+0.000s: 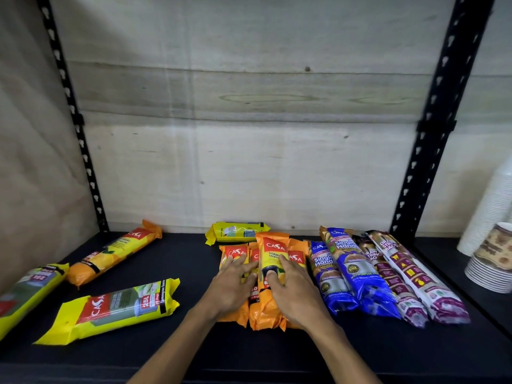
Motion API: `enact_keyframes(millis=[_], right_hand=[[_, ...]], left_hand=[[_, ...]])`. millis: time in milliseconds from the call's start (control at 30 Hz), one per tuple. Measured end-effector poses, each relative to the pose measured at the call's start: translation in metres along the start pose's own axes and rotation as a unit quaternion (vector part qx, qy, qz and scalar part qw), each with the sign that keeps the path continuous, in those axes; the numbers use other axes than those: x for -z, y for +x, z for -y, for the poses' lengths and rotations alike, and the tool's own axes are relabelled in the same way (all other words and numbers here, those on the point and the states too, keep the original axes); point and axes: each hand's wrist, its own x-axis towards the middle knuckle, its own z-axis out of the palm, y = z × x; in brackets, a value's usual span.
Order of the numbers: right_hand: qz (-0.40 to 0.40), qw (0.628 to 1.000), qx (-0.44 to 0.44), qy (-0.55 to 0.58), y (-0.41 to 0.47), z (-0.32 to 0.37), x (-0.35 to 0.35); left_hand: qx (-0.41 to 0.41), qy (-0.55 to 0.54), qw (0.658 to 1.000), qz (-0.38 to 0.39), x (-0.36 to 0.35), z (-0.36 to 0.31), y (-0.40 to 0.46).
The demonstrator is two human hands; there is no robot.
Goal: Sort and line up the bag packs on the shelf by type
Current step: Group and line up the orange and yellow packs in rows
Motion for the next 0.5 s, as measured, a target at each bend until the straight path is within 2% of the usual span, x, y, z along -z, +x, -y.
enact_keyframes(millis=[500], right_hand=[[-0.016, 1.000, 0.004, -0.006, 0.020, -0.002, -0.002]], left_hand=[[-0.003, -0.018, 1.000, -0.009, -0.003, 0.001, 0.016]])
